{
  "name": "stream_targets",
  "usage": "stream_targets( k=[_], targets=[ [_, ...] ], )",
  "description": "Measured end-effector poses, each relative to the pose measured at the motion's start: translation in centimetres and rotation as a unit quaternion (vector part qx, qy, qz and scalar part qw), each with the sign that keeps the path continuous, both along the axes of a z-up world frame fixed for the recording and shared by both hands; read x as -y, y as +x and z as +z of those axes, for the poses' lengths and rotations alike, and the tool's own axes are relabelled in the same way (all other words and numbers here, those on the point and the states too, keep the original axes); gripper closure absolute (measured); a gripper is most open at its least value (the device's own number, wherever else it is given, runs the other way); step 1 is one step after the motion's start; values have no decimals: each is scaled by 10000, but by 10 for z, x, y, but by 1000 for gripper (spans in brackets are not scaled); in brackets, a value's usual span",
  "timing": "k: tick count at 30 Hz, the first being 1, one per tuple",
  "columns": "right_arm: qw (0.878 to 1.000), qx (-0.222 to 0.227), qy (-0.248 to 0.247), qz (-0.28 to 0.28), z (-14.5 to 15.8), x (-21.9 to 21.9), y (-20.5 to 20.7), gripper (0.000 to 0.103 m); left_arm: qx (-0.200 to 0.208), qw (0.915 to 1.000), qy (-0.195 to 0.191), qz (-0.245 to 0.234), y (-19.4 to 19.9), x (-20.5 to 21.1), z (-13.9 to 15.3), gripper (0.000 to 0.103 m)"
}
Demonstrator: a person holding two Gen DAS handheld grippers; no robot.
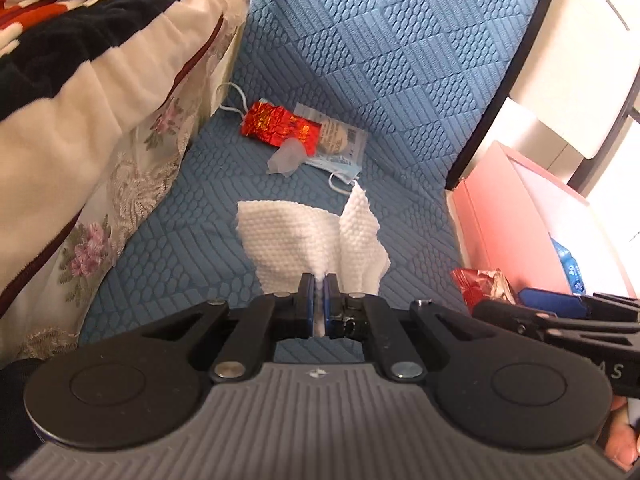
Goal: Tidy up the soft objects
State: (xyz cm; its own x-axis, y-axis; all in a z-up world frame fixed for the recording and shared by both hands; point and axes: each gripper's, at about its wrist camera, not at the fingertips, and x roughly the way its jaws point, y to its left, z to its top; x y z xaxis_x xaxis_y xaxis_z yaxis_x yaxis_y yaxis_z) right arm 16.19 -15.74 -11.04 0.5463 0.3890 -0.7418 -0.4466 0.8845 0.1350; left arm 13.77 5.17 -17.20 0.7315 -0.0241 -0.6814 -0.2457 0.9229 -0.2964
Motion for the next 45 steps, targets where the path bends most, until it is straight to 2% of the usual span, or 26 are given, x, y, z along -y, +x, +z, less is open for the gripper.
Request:
stream_targets(
  k=[5, 7, 11, 14, 18, 32, 45],
  targets=[
    [9997, 180, 110, -88, 14, 12, -4, 44, 115, 9999, -30, -82, 0, 10, 14, 97],
    [9994, 257, 195, -132, 20, 18, -3, 56, 186, 9997, -33, -137, 1, 15, 23, 97],
    [9987, 391, 203, -255, 29, 28, 1, 57, 388, 9990, -17, -210, 3, 26, 40, 97],
    [9988, 340, 172, -291, 27, 31, 7, 67, 435, 9987, -118, -254, 8, 33, 45, 97],
    [9988, 266, 167, -386, 21, 36, 10, 68, 473, 9984, -105, -291, 8, 40, 50, 97],
    [9999, 69, 40, -121, 6, 15, -16, 68, 236, 9994, 15, -251, 0, 29, 33, 97],
    [9984, -29, -554, -68, -32, -19, -29, 65, -12, 9998, -174, -1, -7, 0, 2, 97]
  ],
)
